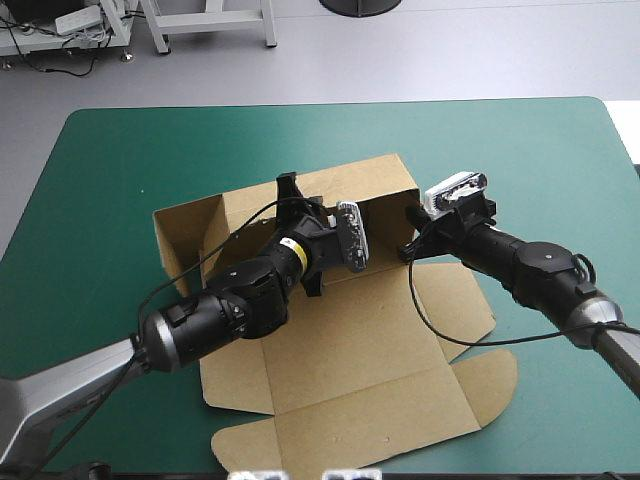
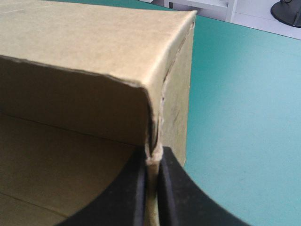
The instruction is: Fold the box
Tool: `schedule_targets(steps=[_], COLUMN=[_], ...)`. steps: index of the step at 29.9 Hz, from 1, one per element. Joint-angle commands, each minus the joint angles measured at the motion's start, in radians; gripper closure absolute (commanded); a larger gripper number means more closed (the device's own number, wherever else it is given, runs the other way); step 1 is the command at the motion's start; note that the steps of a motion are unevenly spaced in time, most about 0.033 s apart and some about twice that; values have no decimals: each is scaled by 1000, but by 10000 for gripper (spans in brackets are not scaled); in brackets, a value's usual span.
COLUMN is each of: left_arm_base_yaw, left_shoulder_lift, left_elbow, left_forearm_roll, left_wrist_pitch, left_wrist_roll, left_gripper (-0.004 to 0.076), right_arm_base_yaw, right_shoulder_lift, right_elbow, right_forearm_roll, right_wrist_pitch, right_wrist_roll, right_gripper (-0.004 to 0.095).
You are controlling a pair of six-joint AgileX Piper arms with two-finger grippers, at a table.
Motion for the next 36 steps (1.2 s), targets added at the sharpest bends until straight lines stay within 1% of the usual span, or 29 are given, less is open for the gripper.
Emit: schedule_targets(steps=[1, 3, 5, 11, 14, 17, 19, 21, 25, 28, 29, 31, 34, 36], left_arm_base_yaw=[-46, -60, -60, -28, 49, 179, 279, 374, 579, 719, 771, 843, 944, 1001], left_shoulder_lift=[-95, -122, -163, -269, -327, -384, -412, -432, -458, -468, -468, -465, -449, -442], left_elbow=[-26, -26, -26, -26, -26, -26, -26, -26, -26, -17, -13, -8, 8, 33], left_forearm_roll=[2, -1, -29, 4, -49, -140, -188, -252, -463, -630, -693, -805, -947, -1009], left_wrist_pitch=[5, 42, 48, 105, 83, 49, 46, 46, 34, -36, -65, -89, -74, -93], left_wrist_roll=[-11, -11, -26, -122, -192, -185, -166, -138, -21, 31, 67, 158, 302, 343], left_gripper=[360, 360, 360, 360, 360, 360, 360, 360, 360, 360, 360, 360, 360, 360], right_arm_base_yaw=[5, 5, 5, 3, 3, 3, 3, 3, 3, 3, 3, 3, 3, 3], right_shoulder_lift=[-23, -23, -23, -40, -55, -65, -72, -85, -115, -131, -136, -147, -174, -198], right_elbow=[-29, -29, -29, -29, -27, -27, -27, -27, -27, -27, -27, -27, -27, -27], right_forearm_roll=[-2, -20, -47, -153, -230, -310, -376, -444, -561, -669, -705, -749, -831, -898], right_wrist_pitch=[48, 39, 20, 12, 12, 9, 12, 15, 14, 29, 43, 82, 136, 159], right_wrist_roll=[30, 54, 72, 159, 225, 312, 365, 431, 536, 649, 688, 738, 820, 884], right_gripper=[931, 931, 931, 932, 932, 932, 932, 932, 932, 932, 932, 932, 931, 932])
